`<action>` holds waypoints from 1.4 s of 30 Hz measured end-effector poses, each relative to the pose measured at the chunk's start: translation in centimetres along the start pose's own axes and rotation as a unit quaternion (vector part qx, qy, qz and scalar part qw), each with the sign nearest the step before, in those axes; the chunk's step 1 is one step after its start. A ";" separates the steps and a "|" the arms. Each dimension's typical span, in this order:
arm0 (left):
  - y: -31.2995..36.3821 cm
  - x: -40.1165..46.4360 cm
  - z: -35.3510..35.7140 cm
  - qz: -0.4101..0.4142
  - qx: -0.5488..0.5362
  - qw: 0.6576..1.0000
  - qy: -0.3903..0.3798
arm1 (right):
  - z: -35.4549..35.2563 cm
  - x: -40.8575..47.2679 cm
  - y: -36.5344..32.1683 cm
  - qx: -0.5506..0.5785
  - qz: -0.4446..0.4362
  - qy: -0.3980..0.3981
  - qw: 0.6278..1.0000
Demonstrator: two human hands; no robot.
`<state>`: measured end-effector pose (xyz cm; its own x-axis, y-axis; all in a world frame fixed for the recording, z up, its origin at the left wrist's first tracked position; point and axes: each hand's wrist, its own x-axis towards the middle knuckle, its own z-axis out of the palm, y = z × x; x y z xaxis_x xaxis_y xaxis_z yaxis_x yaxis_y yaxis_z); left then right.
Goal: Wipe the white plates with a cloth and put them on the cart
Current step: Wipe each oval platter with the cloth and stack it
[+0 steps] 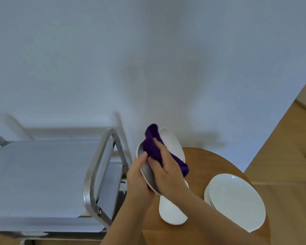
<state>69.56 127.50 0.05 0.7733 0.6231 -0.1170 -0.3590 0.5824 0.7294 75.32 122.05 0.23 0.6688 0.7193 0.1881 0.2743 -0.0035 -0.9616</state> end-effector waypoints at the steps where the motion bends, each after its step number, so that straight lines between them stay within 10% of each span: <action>1: 0.1 0.1 -0.1 0.014 -0.002 1.000 0.021 | 0.4 -0.6 -0.3 0.015 -0.002 -0.028 1.000; 14: 1.2 1.1 -3.2 -0.097 -0.074 0.985 0.118 | -3.2 -2.0 3.1 -0.026 -0.052 -0.129 0.990; 19: 0.2 2.1 -6.2 -0.099 0.063 0.978 0.170 | -5.5 0.3 8.7 -0.197 0.087 -0.045 0.975; 25: -2.2 6.1 -11.6 -0.139 0.227 0.933 0.242 | -6.1 0.3 13.0 0.015 0.297 0.182 0.937; 31: -6.0 12.7 -15.9 -0.184 0.401 0.867 0.233 | -5.3 -2.3 16.5 0.064 0.404 0.227 0.884; 42: -12.8 23.0 -20.4 -0.226 0.403 0.848 0.259 | -3.8 -4.2 18.7 0.131 0.517 0.288 0.796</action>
<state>81.33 145.01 -25.75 0.3278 0.6990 -0.6356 0.5485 0.4069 0.7305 80.28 116.32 -17.81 0.6701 -0.0116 -0.7422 -0.7305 -0.1873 -0.6567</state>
